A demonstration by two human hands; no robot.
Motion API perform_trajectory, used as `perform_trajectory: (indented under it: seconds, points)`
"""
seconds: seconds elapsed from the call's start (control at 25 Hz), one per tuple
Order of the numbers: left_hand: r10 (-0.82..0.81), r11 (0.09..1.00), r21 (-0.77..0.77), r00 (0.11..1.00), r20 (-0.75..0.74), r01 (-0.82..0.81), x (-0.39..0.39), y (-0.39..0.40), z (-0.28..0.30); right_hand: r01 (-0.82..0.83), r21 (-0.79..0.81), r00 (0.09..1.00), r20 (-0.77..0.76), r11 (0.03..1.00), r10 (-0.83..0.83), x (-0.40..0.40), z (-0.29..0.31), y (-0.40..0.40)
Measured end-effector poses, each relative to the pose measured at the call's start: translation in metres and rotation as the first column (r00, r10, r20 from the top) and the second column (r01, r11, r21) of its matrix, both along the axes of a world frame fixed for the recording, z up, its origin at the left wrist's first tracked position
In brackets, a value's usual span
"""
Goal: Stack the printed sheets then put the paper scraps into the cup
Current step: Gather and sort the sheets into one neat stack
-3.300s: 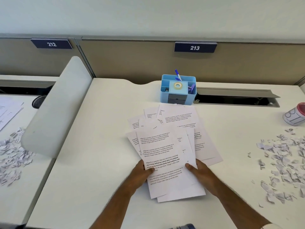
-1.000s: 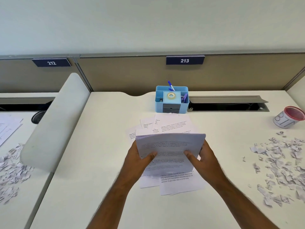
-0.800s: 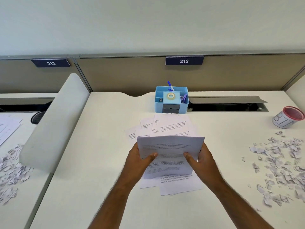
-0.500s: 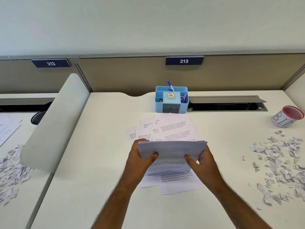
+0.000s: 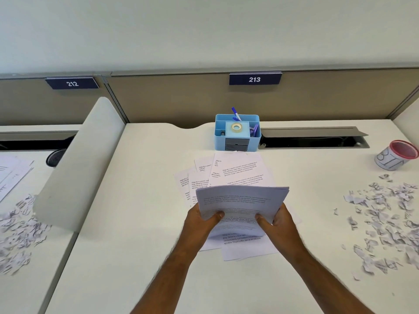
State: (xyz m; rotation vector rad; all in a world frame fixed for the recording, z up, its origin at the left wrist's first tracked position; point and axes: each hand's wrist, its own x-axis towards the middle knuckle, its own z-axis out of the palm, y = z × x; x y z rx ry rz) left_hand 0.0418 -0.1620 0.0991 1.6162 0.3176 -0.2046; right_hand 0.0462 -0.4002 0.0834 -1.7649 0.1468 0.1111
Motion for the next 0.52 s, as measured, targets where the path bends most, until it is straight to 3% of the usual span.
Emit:
perform_trajectory:
  seconds: [0.52]
  points:
    - [-0.021, 0.995, -0.102, 0.999, -0.042, 0.017, 0.001, -0.039, 0.012, -0.054, 0.025, 0.998, -0.043, 0.998, 0.055, -0.017, 0.001, -0.045]
